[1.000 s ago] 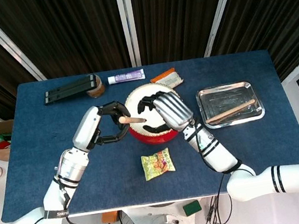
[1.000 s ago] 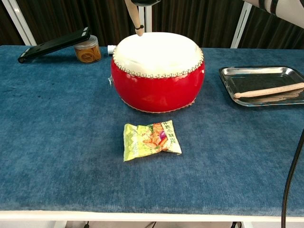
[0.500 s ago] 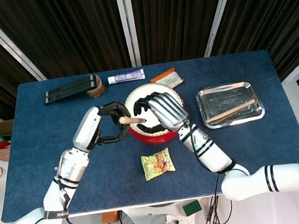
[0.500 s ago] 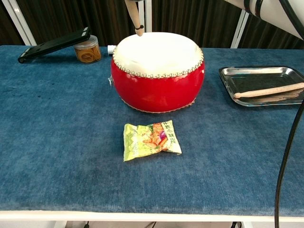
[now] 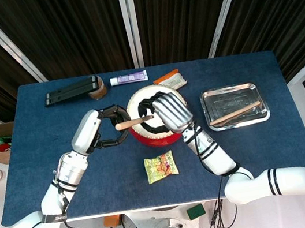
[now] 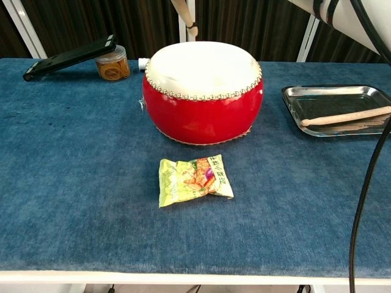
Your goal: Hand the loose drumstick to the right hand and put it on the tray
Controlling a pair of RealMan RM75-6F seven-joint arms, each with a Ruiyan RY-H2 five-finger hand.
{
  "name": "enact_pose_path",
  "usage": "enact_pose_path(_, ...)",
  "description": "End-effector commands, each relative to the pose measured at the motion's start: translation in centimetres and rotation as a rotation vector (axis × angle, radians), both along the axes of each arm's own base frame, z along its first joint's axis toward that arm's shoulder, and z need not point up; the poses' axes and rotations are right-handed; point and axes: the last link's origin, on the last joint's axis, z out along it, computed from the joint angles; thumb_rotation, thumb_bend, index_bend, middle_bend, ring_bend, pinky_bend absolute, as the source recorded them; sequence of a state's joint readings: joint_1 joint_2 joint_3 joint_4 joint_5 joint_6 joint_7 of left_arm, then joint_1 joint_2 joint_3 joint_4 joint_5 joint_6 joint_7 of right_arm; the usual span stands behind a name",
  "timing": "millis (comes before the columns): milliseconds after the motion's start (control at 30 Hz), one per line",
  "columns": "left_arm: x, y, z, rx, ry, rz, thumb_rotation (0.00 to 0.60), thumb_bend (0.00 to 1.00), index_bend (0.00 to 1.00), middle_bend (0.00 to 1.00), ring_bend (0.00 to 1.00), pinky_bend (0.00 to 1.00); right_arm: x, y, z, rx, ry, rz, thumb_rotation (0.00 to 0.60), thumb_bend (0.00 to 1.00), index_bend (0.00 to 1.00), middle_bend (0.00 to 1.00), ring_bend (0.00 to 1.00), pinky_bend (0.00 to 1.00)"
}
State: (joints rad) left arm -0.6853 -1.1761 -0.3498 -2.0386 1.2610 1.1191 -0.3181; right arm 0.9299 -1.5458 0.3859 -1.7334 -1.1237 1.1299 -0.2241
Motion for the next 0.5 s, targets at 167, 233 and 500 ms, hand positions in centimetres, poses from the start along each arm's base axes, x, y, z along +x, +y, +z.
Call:
enact_pose_path(167, -2.2, 0.1, 0.1, 0.162, 0.284, -0.018, 0.600, 0.25, 0.25, 0.28, 0.29, 0.54, -1.6, -0.1, 0.8, -0.044, 0.046, -0.014, 0.600, 0.48, 0.78, 0.65, 0.58, 0.50)
enact_pose_path(233, -2.6, 0.1, 0.3, 0.212, 0.356, -0.017, 0.600, 0.20, 0.20, 0.21, 0.22, 0.47, -2.0, -0.1, 1.0, -0.052, 0.064, -0.020, 0.600, 0.48, 0.79, 0.65, 0.58, 0.50)
enact_pose_path(500, -4.0, -0.1, 0.8, 0.359, 0.482, 0.022, 0.600, 0.18, 0.16, 0.17, 0.16, 0.38, -4.7, 0.2, 2.5, -0.092, 0.142, -0.040, 0.600, 0.49, 0.79, 0.65, 0.58, 0.50)
